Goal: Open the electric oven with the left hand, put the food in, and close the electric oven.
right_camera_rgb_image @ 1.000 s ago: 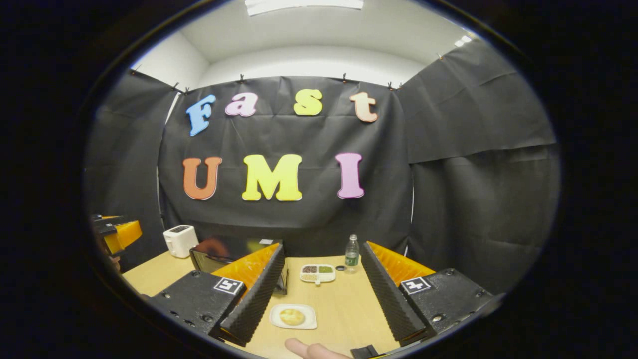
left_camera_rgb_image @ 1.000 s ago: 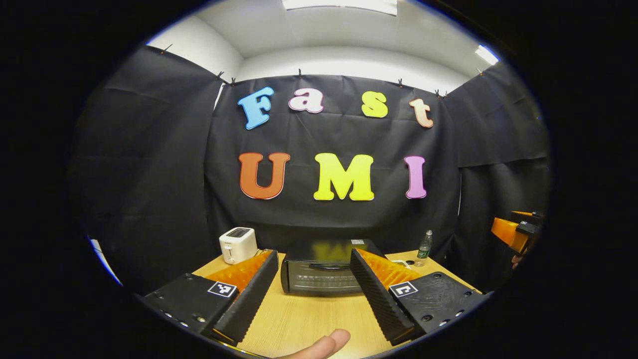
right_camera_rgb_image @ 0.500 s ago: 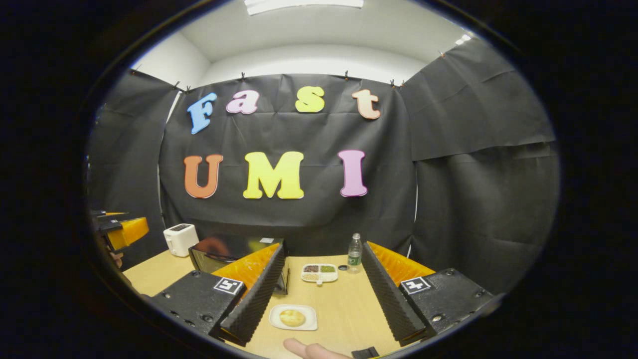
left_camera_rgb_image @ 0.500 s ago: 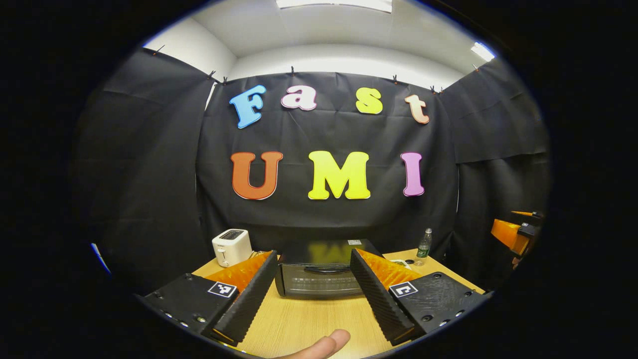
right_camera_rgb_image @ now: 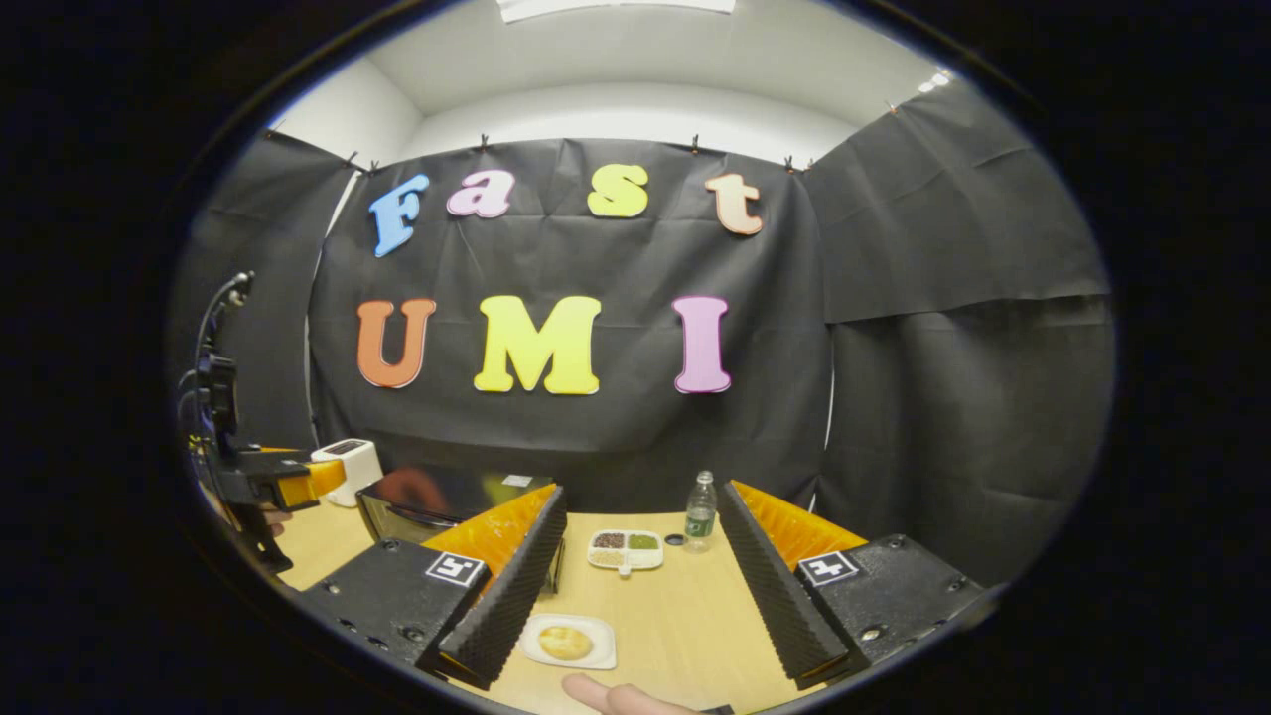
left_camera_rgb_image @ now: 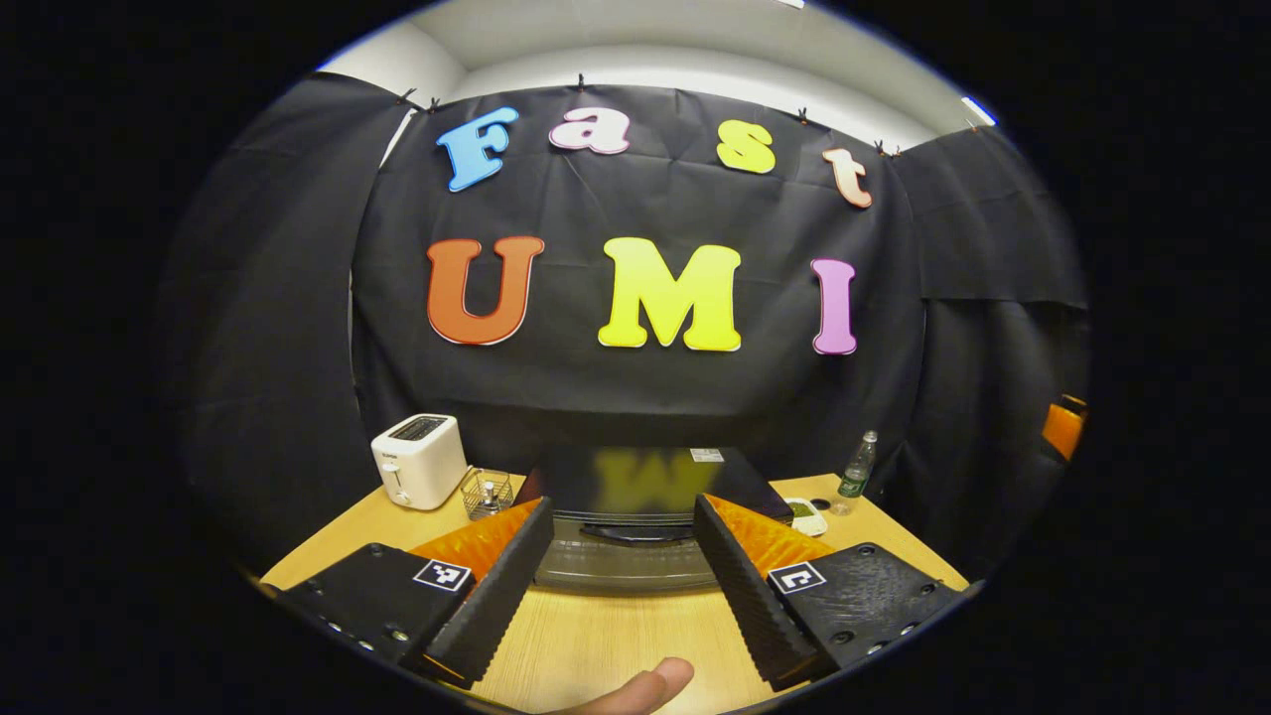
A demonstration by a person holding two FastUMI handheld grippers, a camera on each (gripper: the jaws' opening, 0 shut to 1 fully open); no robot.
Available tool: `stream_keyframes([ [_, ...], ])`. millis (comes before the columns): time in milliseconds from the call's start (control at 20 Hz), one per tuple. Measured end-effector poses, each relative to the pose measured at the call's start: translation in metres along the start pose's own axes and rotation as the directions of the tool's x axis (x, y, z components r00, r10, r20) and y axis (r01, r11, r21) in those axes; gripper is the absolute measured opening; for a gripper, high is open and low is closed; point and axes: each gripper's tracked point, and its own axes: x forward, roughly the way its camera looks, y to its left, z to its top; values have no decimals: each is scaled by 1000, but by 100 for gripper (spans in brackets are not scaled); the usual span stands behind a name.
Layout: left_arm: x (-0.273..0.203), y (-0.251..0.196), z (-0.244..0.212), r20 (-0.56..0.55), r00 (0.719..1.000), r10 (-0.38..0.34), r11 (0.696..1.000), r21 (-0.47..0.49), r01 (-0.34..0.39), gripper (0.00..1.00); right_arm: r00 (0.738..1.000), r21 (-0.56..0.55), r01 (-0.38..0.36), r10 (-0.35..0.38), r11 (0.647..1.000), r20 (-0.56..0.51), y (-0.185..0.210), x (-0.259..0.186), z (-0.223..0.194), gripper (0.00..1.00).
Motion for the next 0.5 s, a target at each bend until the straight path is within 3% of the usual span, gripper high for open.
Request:
stream_keyframes([
  [500, 100, -16, -53, -158, 987, -31, 999, 16, 34, 93, 1000, -16, 23, -23, 1000, 0, -18, 22, -5, 96],
])
